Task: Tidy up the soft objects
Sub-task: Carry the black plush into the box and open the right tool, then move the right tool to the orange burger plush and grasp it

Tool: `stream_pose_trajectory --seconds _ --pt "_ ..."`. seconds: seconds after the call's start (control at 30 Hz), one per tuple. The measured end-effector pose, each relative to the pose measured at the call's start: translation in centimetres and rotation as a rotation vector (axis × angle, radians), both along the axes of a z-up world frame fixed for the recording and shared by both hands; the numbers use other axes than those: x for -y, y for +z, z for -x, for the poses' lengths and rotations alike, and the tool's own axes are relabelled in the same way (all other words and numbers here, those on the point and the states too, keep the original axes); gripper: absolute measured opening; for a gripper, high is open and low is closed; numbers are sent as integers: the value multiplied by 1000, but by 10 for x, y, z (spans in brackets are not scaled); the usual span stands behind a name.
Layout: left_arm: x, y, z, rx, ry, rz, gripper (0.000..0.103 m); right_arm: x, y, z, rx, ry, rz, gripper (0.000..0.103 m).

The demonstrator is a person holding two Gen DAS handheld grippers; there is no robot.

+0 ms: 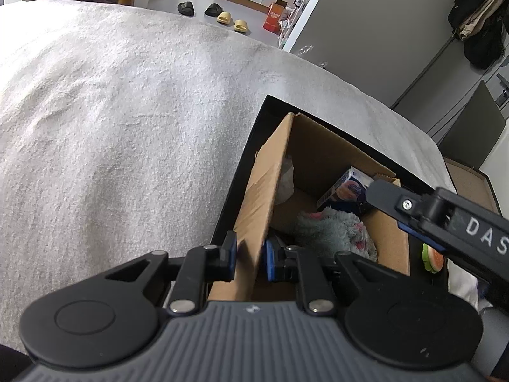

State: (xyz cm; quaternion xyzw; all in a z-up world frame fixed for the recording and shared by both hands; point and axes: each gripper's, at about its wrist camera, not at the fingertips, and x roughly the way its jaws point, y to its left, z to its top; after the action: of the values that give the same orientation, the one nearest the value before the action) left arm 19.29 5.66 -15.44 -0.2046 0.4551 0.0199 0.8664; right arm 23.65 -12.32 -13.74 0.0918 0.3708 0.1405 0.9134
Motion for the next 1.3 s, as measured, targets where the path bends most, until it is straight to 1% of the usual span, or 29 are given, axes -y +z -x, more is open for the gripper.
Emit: stream_pose_trajectory --seconds 0.13,0.23,0.37,0.5,0.67,1.0,1.2,1.3 --pt "1 2 0 1 5 -16 18 6 2 4 2 -10 0 53" --pt "5 3 0 3 3 -46 18 14 3 6 2 -25 2 53" --pt "11 7 1 19 3 -89 21 28 4 10 5 -49 6 53" --pt "16 8 1 11 -6 -99 22 43 2 13 2 -74 3 53" --pt "21 7 -2 -2 -3 -132 28 60 -2 16 -4 -99 3 53" --pt "36 7 -5 -18 -7 -203 36 105 -6 21 -4 -151 -18 53" --pt "45 11 -6 -17 -12 -239 41 136 -8 23 -4 -186 -22 54" --pt "48 12 -7 -18 -9 -254 42 149 -10 23 -5 -201 -22 57"
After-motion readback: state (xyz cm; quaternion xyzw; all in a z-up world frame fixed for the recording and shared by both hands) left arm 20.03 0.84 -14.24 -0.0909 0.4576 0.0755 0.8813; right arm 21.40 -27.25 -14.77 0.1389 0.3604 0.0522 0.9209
